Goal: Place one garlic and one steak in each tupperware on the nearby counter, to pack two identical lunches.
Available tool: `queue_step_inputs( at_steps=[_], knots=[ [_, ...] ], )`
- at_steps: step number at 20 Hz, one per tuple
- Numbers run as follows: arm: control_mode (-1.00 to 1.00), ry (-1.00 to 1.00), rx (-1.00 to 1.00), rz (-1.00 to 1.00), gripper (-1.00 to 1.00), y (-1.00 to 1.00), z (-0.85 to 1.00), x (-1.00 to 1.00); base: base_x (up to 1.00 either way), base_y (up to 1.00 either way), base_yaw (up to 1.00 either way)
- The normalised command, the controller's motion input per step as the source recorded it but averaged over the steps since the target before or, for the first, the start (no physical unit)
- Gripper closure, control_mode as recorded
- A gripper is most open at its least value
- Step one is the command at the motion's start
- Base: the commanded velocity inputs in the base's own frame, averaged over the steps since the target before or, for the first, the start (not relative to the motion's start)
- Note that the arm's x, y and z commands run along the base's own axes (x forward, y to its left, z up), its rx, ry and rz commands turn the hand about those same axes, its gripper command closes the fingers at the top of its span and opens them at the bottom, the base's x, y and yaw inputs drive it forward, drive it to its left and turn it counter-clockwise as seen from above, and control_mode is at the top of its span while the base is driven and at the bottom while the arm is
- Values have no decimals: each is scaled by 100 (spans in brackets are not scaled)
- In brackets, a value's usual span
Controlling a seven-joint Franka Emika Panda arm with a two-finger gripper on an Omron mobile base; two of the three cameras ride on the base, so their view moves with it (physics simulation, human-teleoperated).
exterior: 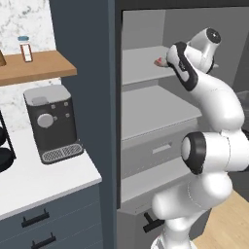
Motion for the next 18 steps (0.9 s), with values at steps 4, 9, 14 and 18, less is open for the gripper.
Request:
queue_step_inputs(
  at_steps=[4, 9, 14, 18],
  knots=[
    [-100, 0, 0, 0, -100, 0, -4, 42, 0, 0, 0],
    [-100, 0, 0, 0, -100, 0, -12, 14, 0, 0, 0],
    [-100, 0, 0, 0, -100, 0, -17, 18, 0, 0, 0],
    [-100, 0, 0, 0, -100, 0, 0, 30, 0, 0, 0]
  ],
)
